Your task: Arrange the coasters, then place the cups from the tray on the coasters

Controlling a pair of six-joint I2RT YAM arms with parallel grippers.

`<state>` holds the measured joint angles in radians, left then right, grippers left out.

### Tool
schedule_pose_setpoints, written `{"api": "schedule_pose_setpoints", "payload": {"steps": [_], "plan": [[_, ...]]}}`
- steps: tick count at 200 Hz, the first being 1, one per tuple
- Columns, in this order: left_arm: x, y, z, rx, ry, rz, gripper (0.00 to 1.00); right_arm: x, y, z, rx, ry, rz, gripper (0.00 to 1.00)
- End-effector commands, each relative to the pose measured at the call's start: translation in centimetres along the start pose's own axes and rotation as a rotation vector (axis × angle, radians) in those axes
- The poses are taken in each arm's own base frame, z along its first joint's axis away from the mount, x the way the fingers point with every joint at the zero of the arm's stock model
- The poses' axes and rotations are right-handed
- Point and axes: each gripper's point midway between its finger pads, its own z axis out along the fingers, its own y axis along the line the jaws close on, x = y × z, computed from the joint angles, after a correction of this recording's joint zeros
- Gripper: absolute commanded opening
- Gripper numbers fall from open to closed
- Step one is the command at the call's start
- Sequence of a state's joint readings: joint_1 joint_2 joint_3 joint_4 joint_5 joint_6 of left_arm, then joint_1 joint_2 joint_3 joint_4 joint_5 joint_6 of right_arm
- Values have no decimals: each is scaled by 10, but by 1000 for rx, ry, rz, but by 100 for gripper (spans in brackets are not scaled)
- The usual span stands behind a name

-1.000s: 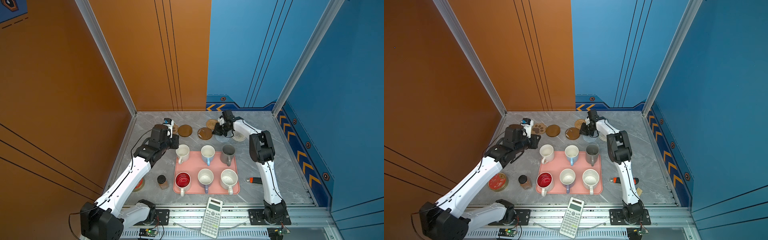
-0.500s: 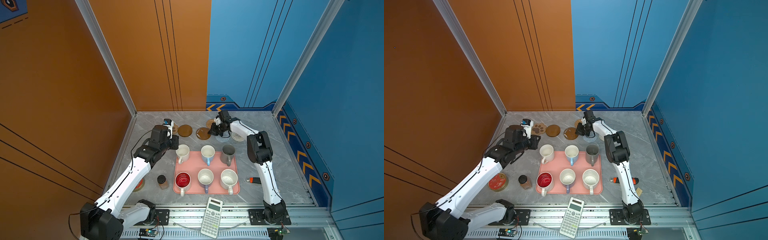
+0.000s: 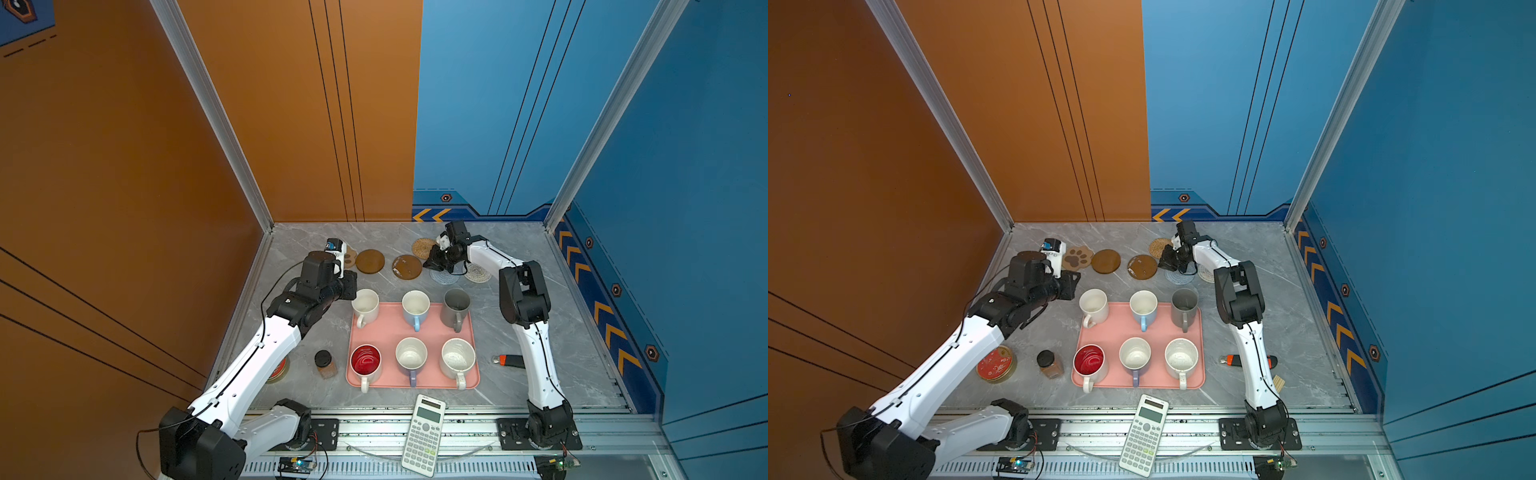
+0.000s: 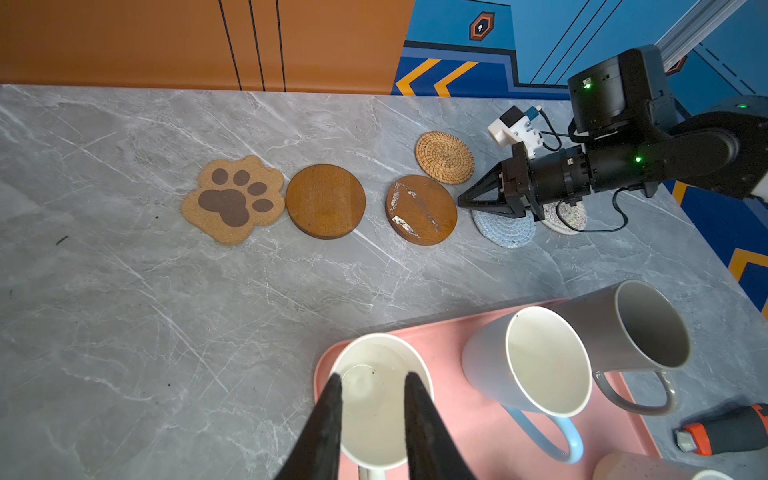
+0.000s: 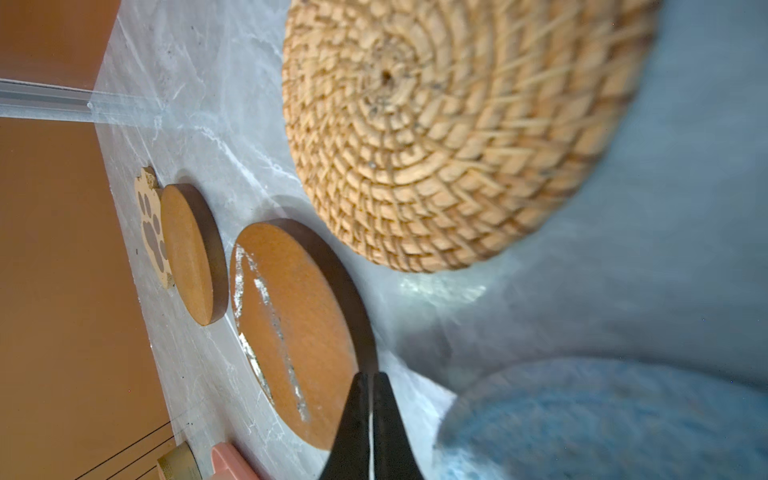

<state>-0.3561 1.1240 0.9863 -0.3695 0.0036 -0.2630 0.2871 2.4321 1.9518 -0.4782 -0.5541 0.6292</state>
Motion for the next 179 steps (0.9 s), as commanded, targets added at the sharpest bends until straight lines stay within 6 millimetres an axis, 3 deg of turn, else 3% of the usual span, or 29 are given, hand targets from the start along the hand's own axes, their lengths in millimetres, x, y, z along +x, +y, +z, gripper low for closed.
{"api": "schedule_pose_setpoints", "payload": {"steps": [1,179], "plan": [[2,0,1,-9,4,-1,28,-4,12,-18,-20,-25,-19,5],[8,3,0,-20,12,5,28,19,34,34,-91,25,4,5]]}}
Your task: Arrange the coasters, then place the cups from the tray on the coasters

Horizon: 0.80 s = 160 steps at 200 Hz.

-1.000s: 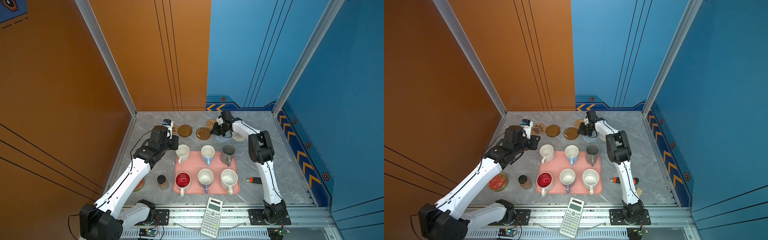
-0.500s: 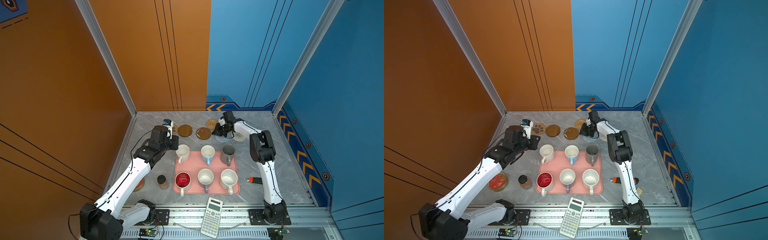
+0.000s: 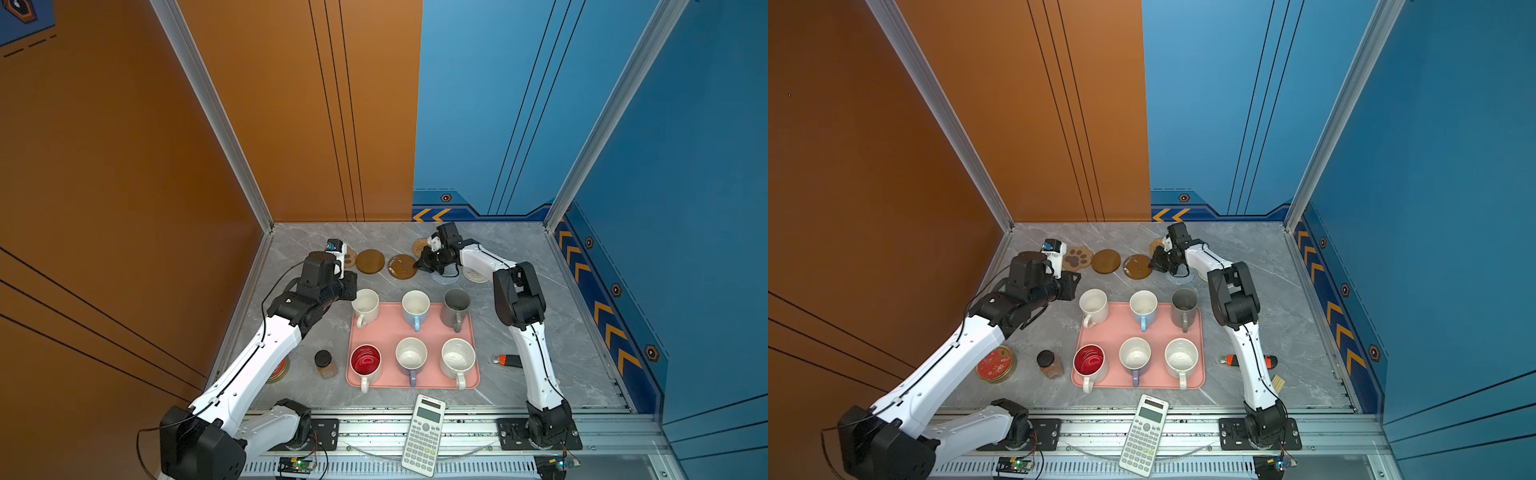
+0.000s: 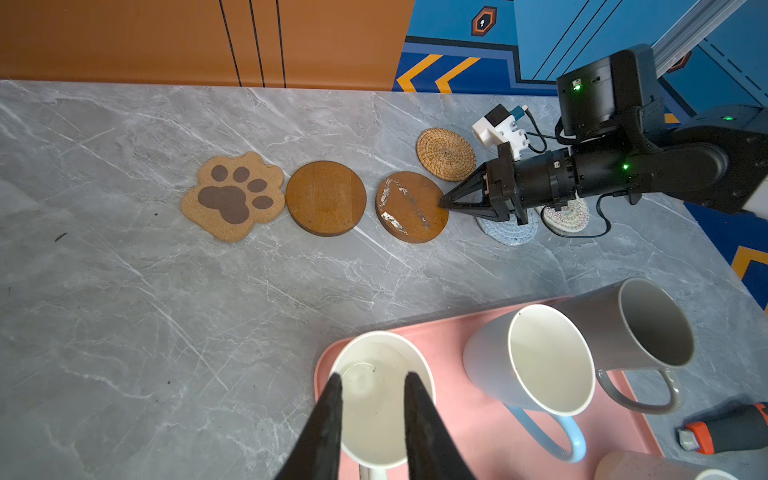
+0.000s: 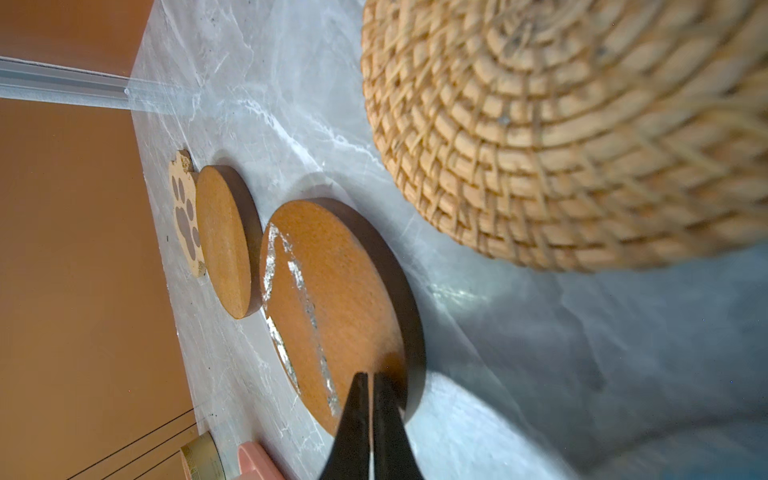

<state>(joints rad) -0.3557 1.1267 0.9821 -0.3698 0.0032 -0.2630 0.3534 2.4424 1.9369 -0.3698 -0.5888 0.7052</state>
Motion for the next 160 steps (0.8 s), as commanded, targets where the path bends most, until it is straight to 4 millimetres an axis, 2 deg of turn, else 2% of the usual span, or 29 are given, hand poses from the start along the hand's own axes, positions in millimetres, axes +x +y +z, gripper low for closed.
{"api": "schedule_pose_setpoints", "payload": {"steps": [1,22,55,103,129,160], "plan": [[5,2,-1,-16,5,5,28,3,-2,12,-10,13,17,5],[5,3,-3,-20,4,11,28,0,1,9,-17,4,14,5],[5,4,-4,-25,0,9,28,-8,8,-10,-26,-26,-2,5],[6,4,-1,-21,6,1,28,-16,-2,-34,-11,-61,2,5],[7,3,0,-18,13,0,28,-15,-12,-35,0,-59,15,5],[7,2,1,-14,15,-2,28,-12,-16,-25,-5,-47,27,5]]}}
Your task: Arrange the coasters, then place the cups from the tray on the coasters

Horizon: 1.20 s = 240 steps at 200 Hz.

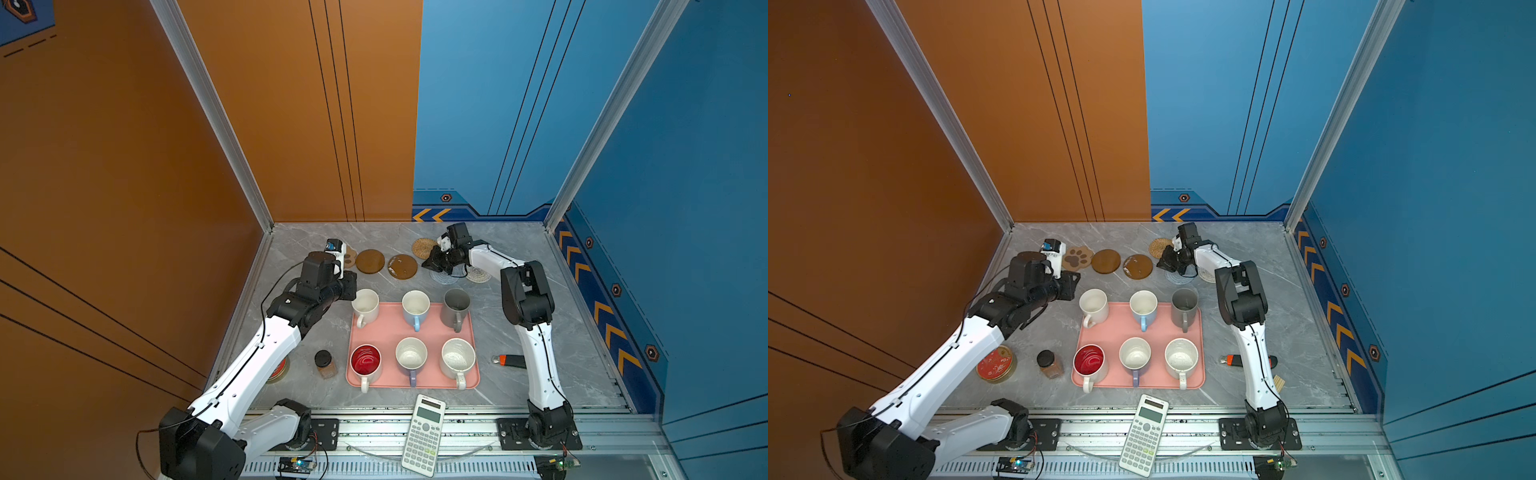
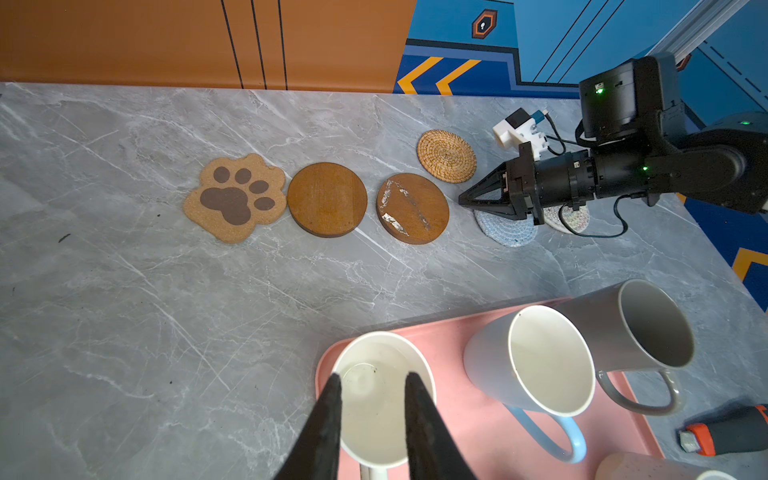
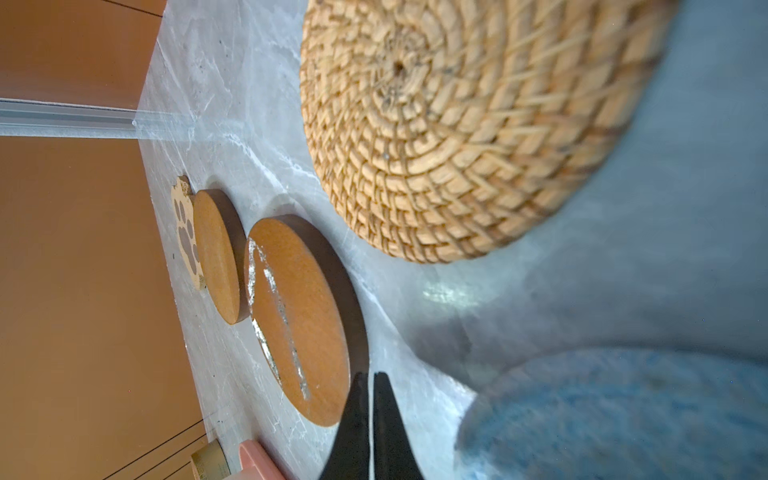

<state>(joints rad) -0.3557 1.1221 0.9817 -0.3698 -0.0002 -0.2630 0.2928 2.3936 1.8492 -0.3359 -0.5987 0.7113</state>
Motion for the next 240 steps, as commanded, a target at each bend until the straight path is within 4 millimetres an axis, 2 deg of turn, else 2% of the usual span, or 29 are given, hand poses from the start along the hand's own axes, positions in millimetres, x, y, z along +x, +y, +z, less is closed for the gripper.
{"api": "schedule_pose_setpoints", "payload": {"steps": [1,57,139,240], "plan": [[8,1,2,-12,21,-2,28,1,8,-2,-10,-14,-23,5],[8,2,2,-14,18,0,28,8,9,16,-10,9,-16,5],[8,3,3,-20,19,4,28,10,7,25,-4,16,-8,5],[9,5,2,-29,24,7,28,16,24,49,-39,43,-17,5]]}}
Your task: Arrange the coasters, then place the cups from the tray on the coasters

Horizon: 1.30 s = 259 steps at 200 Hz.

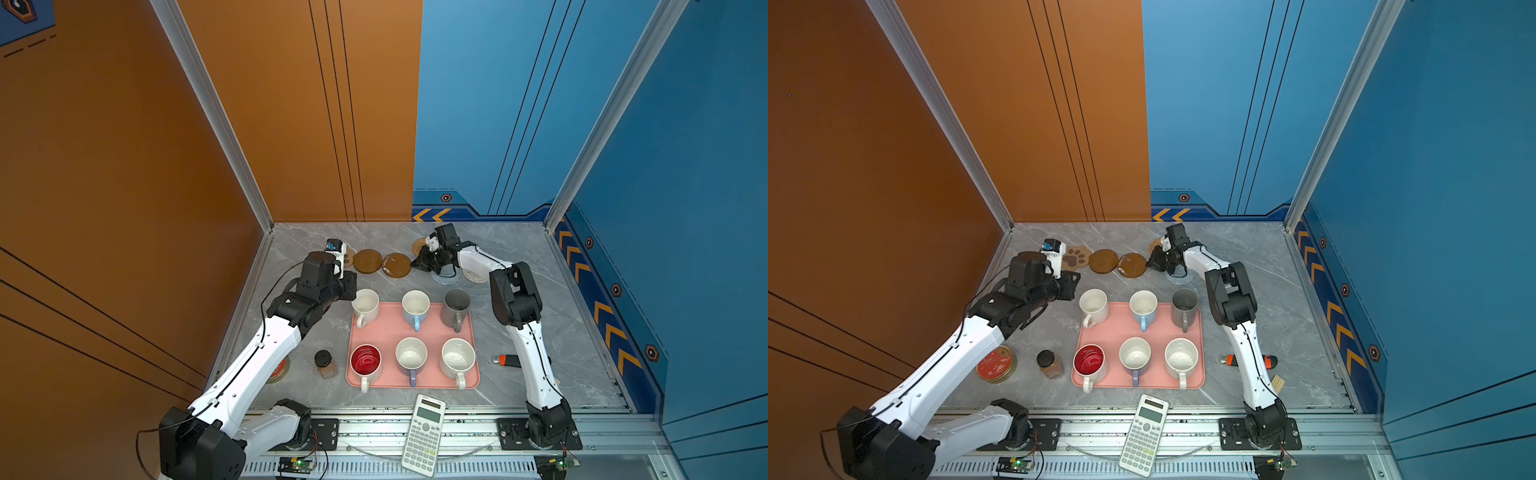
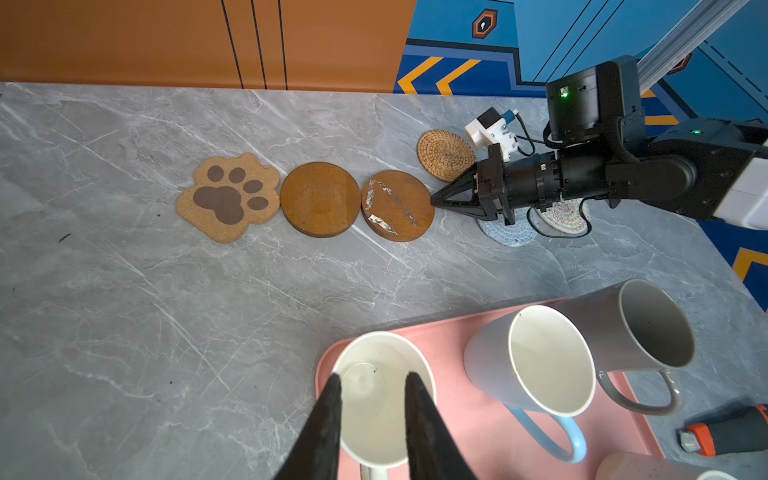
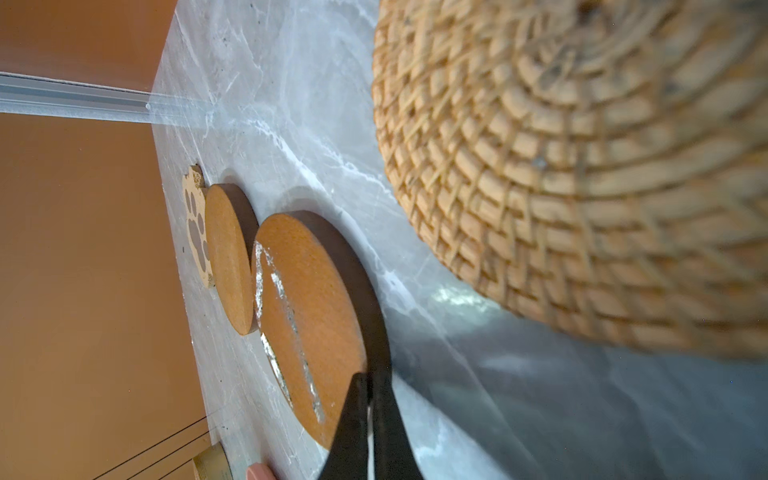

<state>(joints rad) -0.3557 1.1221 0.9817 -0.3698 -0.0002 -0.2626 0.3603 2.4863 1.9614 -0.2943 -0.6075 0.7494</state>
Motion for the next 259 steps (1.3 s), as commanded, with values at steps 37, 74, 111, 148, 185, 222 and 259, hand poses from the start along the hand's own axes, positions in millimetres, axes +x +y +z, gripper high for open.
{"api": "schedule_pose_setpoints", "payload": {"steps": [37,74,111,148,185,222,259], "plan": [[9,6,2,-32,25,8,28,9,-1,19,2,32,21,5],[9,6,1,-34,22,9,28,3,10,11,-17,14,2,4],[8,6,0,-34,20,7,28,-20,39,-26,-62,-57,-41,4],[9,5,3,-29,24,0,28,-42,58,-63,-92,-126,-69,5],[9,4,3,-24,26,-3,28,-62,46,-80,-67,-184,-57,4],[10,4,3,-25,26,-6,28,-79,26,-79,-26,-225,-36,1],[9,2,2,-21,21,-13,28,-89,15,-68,14,-236,-49,1]]}}
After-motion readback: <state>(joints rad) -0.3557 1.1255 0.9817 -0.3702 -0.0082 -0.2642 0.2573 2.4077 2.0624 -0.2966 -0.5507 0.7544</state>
